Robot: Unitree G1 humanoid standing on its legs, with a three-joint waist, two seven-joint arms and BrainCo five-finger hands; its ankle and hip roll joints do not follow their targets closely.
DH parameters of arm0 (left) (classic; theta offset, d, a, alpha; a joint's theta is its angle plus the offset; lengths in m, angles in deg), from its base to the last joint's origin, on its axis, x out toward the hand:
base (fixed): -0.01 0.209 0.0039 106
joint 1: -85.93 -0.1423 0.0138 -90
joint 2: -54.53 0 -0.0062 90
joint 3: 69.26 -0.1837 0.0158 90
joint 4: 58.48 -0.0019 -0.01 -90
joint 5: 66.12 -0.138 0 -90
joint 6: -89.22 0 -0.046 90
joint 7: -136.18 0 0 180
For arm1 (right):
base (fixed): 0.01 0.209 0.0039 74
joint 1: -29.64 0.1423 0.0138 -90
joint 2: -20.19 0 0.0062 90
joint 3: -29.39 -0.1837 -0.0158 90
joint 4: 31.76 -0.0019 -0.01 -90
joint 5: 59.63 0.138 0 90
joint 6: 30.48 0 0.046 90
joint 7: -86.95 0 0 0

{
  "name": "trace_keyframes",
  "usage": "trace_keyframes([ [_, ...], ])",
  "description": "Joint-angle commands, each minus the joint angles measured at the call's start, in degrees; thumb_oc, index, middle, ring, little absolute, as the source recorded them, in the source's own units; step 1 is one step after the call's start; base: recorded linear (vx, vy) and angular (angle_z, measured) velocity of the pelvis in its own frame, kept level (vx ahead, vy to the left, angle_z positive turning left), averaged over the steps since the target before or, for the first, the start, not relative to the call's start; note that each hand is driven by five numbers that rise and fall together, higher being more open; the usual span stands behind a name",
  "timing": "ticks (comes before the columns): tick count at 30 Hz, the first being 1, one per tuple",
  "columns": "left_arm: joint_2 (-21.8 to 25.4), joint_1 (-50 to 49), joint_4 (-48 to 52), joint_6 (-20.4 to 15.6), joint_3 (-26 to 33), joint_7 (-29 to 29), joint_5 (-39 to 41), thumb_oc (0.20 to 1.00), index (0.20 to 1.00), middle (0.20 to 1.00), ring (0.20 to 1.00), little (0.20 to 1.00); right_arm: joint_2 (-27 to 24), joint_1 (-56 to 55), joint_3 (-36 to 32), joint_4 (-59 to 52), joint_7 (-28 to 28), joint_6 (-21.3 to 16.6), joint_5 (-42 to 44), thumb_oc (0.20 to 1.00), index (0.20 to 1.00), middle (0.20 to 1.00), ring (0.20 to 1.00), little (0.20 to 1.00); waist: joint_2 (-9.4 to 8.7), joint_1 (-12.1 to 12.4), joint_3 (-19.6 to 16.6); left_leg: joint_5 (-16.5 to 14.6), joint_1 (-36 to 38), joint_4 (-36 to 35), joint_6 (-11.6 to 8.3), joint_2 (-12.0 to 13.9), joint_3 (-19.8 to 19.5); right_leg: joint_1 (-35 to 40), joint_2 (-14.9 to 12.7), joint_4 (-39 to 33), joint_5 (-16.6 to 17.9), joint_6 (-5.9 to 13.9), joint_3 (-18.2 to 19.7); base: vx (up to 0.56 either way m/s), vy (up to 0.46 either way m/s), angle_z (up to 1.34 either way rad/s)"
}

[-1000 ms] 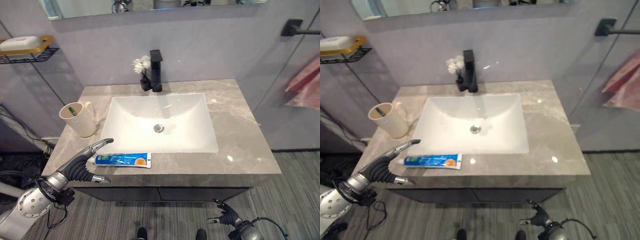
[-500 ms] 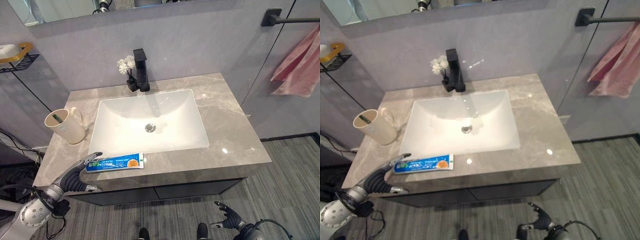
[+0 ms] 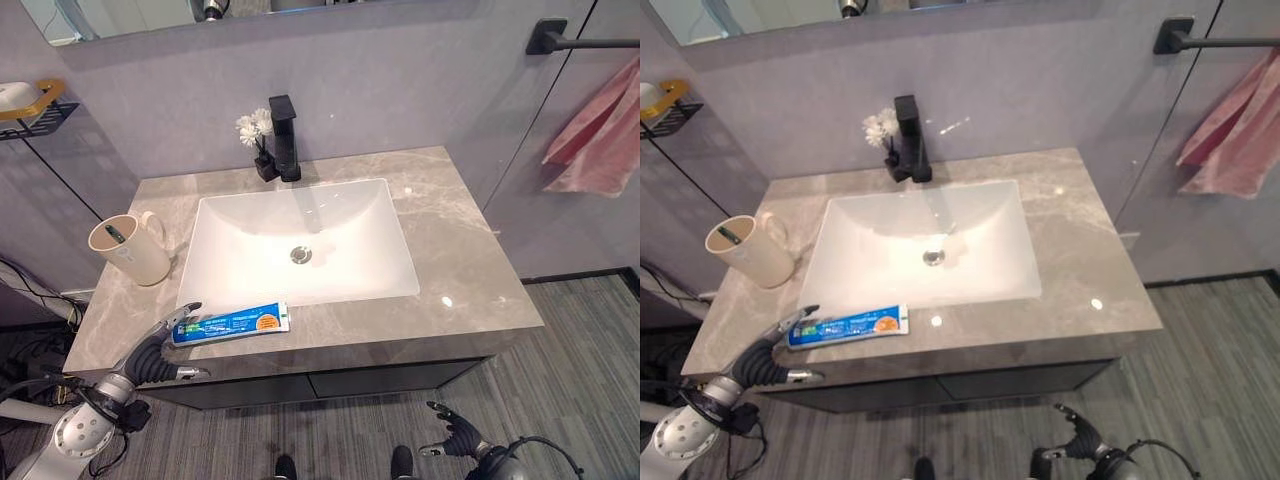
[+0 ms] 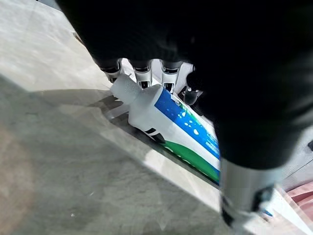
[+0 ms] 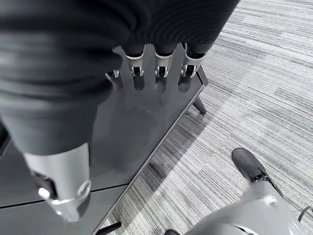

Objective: Put brush and paste in cup on sink, flatten towel.

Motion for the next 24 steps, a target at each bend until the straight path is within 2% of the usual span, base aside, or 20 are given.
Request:
trace_keyframes([
  [1, 0.07, 2.86, -0.86, -0.31, 0.6, -1.07, 1.62, 0.821, 0.821, 0.821, 0.821, 0.821, -1.02, 2.77, 1.71, -3.49, -0.46, -2.07, -0.68, 1.0, 1.0, 1.0, 1.0, 1.0, -2.41, -1.0, 0.89, 1.23, -1.28, 0.44, 1.09, -1.64, -1.3, 1.88, -3.76, 0.49, 3.84, 4.54, 0.13, 0.0, 0.0, 0.0],
  [5, -0.07, 3.23, -1.4, -0.25, -0.53, -1.05, 0.8, 0.702, 0.702, 0.702, 0.702, 0.702, -0.92, 3.16, 2.08, -3.17, -0.57, -2.04, -0.78, 1.0, 1.0, 1.0, 1.0, 1.0, -2.34, -1.06, 1.02, 1.19, -1.3, 0.44, 1.05, -1.52, -1.22, 1.73, -3.62, 0.49, 3.61, 4.47, 0.34, 0.0, 0.0, 0.0],
  [10, 0.49, 3.75, -1.09, -0.34, -1.51, -0.88, -1.24, 0.689, 0.689, 0.689, 0.689, 0.689, -1.45, 2.76, 1.65, -3.67, -0.58, -2.08, -0.57, 1.0, 1.0, 1.0, 1.0, 1.0, -2.38, -1.33, 1.19, 1.28, -1.54, 0.44, 0.83, -1.25, -1.23, 1.62, -3.51, 0.49, 3.47, 4.35, 0.3, 0.0, 0.0, 0.0],
  [17, 2.63, 4.29, -0.12, -1.03, -4.57, -0.45, -6.03, 0.736, 0.736, 0.736, 0.736, 0.736, -1.73, 2.38, 0.91, -2.85, -1.52, -2.31, -0.58, 1.0, 1.0, 1.0, 1.0, 1.0, -2.12, -1.73, 1.35, 1.11, -1.19, 0.44, 0.63, -0.93, -1.09, 1.72, -3.23, 0.49, 3.16, 4.27, 0.45, 0.01, -0.003, 0.0],
  [24, 3.94, 3.88, 0.43, -1.47, -5.87, 0.0, -8.46, 0.715, 0.715, 0.715, 0.715, 0.715, -1.86, 2.05, 0.79, -2.65, -1.83, -2.44, -1.0, 1.0, 1.0, 1.0, 1.0, 1.0, -1.92, -2.03, 1.27, 0.84, -0.56, 0.44, 0.62, -0.85, -0.71, 2.14, -3.1, 0.55, 2.92, 4.23, 0.64, 0.01, 0.0, 0.0],
])
